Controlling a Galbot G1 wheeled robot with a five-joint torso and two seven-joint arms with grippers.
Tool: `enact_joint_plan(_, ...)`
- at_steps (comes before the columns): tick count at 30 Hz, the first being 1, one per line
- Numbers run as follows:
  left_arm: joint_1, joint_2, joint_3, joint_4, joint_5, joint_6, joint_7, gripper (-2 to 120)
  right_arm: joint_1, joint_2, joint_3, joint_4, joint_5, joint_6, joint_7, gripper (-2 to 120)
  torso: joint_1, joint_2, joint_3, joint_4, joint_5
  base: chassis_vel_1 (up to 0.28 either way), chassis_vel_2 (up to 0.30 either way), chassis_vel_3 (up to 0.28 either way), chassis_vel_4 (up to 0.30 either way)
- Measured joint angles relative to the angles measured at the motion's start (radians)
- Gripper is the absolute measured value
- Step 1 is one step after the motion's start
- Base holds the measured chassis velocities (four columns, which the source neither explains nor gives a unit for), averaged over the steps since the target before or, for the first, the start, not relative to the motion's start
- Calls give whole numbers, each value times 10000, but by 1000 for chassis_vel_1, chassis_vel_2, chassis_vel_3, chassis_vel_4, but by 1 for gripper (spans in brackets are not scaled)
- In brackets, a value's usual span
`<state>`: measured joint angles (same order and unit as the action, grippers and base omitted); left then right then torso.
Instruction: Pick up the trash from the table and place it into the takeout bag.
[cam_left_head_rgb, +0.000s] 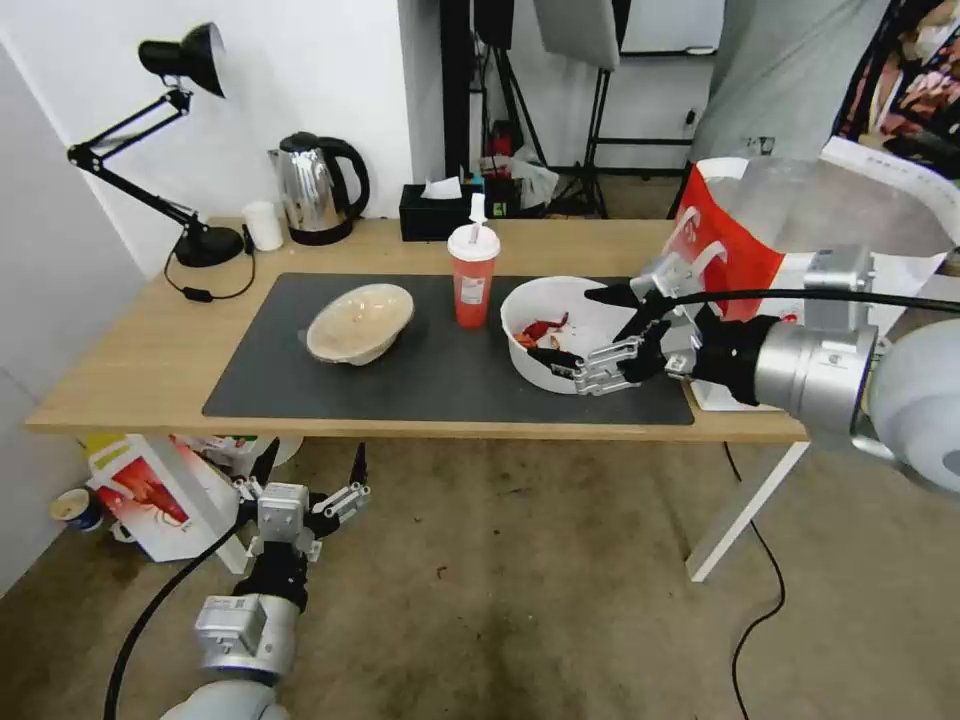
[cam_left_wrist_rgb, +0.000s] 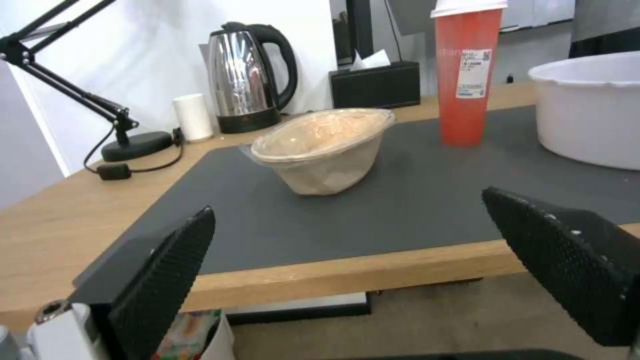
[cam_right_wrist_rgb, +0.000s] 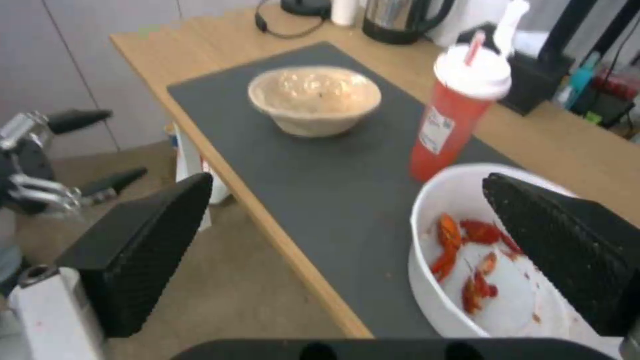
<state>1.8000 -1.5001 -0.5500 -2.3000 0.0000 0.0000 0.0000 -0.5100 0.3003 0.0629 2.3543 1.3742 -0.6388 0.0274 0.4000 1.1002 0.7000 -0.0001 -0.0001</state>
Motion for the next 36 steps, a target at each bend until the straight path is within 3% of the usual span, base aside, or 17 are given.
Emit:
enact_joint_plan(8, 0, 0, 0, 0, 0, 0, 0, 100, 399, -212, -357, -592, -636, -73, -609, 100, 0, -1, 0, 1, 1, 0, 0, 0, 0)
enact_joint_plan(12, 0, 0, 0, 0, 0, 0, 0, 100, 1279, -305, -891, -1218, -977, -123, -1104, 100, -1, -2, 0, 0, 1, 0, 0, 0, 0)
enact_joint_plan(14, 0, 1, -1, 0, 0, 0, 0, 100, 2585, -276, -2132, -1802, -1285, -143, -1462, 100, 0, -1, 0, -3, 0, 0, 0, 0, 0)
enact_joint_plan(15, 0, 1, -1, 0, 0, 0, 0, 100, 2585, -276, -2132, -1802, -1285, -143, -1462, 100, 0, -1, 0, -3, 0, 0, 0, 0, 0)
enact_joint_plan(17, 0, -1, 0, 0, 0, 0, 0, 100, 4442, 109, -3829, -2397, -1424, -205, -1584, 100, 0, -2, 0, 3, -2, 0, 0, 0, 0)
enact_joint_plan(19, 0, 0, 0, 0, 0, 0, 0, 100, 4710, 199, -4117, -2470, -1440, -223, -1585, 100, 0, -2, 0, 2, -3, 0, 0, 0, 0)
enact_joint_plan(21, 0, 0, 0, 0, 0, 0, 0, 100, 5804, 588, -5342, -2722, -1482, -278, -1593, 100, 0, -3, 1, 5, 3, 0, 0, 0, 0)
enact_joint_plan(25, 1, 1, 0, 0, 0, 0, 0, 100, 7004, 887, -6529, -2932, -1445, -321, -1693, 100, 0, -2, 0, 1, 2, 0, 0, 0, 0)
enact_joint_plan(27, 0, 0, 0, 0, 0, 0, 0, 100, 8041, 1094, -7585, -3031, -1139, -328, -1760, 100, -1, -3, 0, 0, -3, 0, 0, 0, 0)
enact_joint_plan(31, 0, 0, -1, 0, 0, 0, 0, 100, 8813, 1394, -8456, -3017, -585, -450, -1641, 100, -1, -2, -1, 2, -3, 0, 0, 0, 0)
enact_joint_plan(36, 0, 0, -1, 0, 0, 0, 0, 100, 9003, 1570, -8700, -2918, -135, -593, -1369, 100, -1, -2, 0, 2, -2, 0, 0, 0, 0)
